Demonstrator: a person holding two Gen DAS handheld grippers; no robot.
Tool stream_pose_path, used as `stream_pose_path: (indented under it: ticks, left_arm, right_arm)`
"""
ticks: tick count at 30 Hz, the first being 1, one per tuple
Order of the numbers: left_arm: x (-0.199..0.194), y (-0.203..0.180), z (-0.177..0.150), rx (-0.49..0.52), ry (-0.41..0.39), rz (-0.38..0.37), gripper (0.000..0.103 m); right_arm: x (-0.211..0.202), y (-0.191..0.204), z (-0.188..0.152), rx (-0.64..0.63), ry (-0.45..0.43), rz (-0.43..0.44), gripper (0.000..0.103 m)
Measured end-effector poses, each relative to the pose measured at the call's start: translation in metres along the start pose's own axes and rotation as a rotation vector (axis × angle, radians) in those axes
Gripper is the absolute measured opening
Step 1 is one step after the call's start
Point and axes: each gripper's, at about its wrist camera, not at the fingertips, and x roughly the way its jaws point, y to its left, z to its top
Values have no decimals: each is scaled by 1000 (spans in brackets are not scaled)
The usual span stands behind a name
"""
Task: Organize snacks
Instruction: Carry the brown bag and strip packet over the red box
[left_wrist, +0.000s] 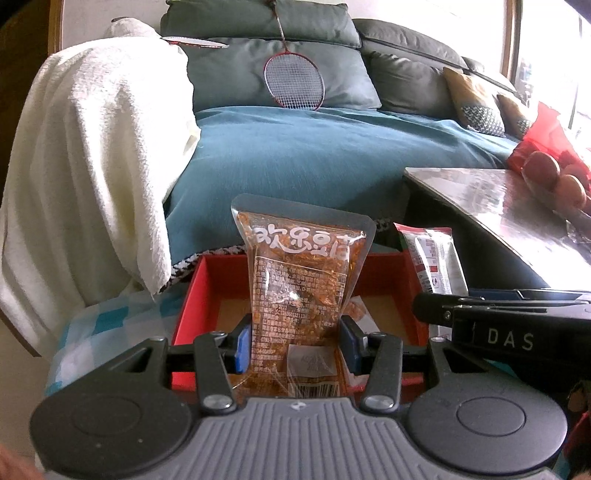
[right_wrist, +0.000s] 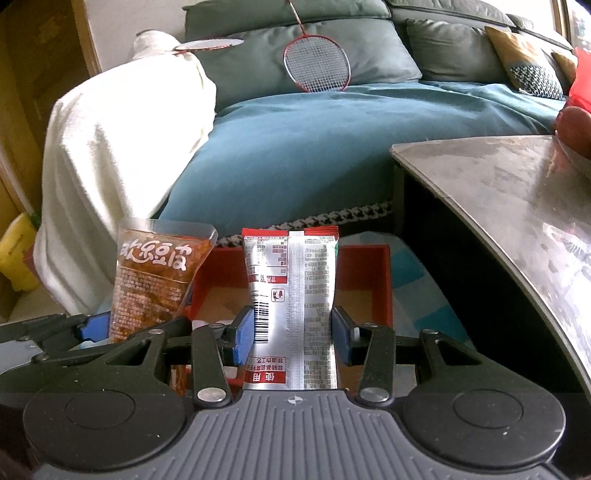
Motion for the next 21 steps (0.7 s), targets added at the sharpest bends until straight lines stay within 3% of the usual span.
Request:
stream_pose_path:
  ticks: [13, 21]
  left_arm:
    - [50, 1, 11, 3, 31, 27, 40]
    - [87, 4, 1, 2, 98, 57, 40]
  right_arm:
    - [49, -9, 17, -10, 35, -30, 52]
    - [87, -10, 11, -31, 103, -64, 52]
